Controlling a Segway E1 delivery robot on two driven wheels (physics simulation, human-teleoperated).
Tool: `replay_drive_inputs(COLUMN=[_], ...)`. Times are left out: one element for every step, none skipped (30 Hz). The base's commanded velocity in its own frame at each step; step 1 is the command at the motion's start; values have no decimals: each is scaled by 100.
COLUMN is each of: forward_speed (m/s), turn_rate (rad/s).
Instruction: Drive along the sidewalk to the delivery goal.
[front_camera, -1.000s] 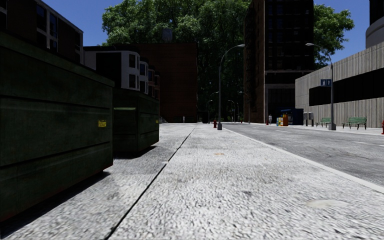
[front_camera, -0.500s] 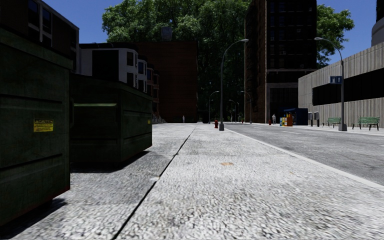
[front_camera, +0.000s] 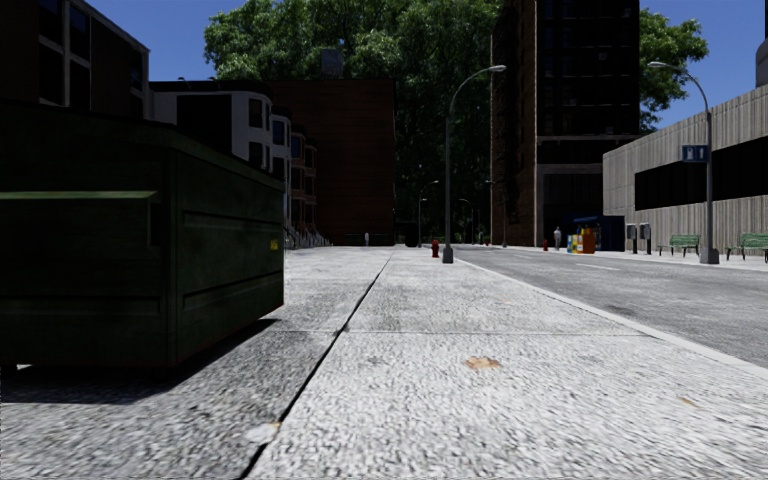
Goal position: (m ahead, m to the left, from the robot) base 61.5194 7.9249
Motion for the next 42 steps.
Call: replay_drive_inputs(forward_speed=[200, 200, 200, 200, 200, 200, 200, 200, 200, 200, 200, 200, 200, 200, 200, 200, 200, 200, 200, 200, 200, 200, 200, 200, 200, 200, 200, 200, 200, 200, 200, 200, 200, 200, 200, 200, 200, 200, 200, 200, 200, 200], turn_rate=[0, 0, 0, 0, 0, 0, 0, 0, 0, 0, 0, 0, 0, 0, 0, 0, 0, 0, 0, 0, 0, 0, 0, 0, 0, 0, 0, 0, 0, 0, 0, 0, 0, 0, 0, 0, 0, 0, 0, 0, 0, 0])
